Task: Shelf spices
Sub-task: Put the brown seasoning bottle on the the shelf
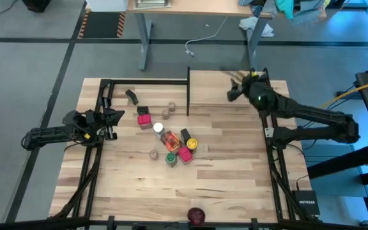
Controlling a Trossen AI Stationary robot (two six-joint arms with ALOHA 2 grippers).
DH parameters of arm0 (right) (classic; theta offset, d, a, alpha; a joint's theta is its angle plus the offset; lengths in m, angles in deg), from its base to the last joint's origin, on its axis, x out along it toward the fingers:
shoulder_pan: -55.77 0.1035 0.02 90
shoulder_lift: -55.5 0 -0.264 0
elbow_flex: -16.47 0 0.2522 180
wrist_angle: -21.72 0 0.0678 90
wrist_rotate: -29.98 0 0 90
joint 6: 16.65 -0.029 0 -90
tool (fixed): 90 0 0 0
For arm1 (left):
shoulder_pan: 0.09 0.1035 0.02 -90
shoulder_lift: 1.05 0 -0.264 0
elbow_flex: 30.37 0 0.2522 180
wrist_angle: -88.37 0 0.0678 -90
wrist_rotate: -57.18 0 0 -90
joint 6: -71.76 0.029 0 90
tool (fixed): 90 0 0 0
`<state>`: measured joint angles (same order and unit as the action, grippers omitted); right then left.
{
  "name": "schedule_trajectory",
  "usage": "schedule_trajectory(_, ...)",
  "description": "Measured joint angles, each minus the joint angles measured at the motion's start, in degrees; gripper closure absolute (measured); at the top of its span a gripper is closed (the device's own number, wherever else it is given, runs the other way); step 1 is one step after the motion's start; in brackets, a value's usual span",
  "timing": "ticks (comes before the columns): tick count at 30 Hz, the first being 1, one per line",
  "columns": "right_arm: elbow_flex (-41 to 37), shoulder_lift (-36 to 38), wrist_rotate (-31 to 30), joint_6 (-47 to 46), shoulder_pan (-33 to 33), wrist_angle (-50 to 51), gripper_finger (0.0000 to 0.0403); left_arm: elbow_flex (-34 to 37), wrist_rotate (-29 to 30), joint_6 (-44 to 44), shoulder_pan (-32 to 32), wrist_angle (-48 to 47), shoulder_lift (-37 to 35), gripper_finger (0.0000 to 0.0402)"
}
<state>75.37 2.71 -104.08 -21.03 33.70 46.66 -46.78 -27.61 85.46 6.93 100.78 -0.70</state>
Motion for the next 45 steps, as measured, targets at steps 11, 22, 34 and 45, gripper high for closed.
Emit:
schedule_trajectory(11,-3.19,-1.45,12.72,-6.42,-26.82,-0.99,0.0123,0.0,0.11,0.33,-0.01,0.0,0.01,0.0402)
schedule_trajectory(22,-3.51,-4.91,13.61,-8.88,-30.51,-6.71,0.0123,0.0,0.16,0.42,0.01,0.3,0.0,0.0402)
schedule_trajectory(34,-3.5,-8.84,9.22,-9.97,-30.94,-10.18,0.0123,0.0,0.16,0.24,0.01,-0.2,-0.01,0.0402)
schedule_trajectory(45,-3.48,-8.93,11.32,-11.61,-30.86,-6.52,0.009,0.0,0.13,-0.33,0.01,-0.24,-0.01,0.0402)
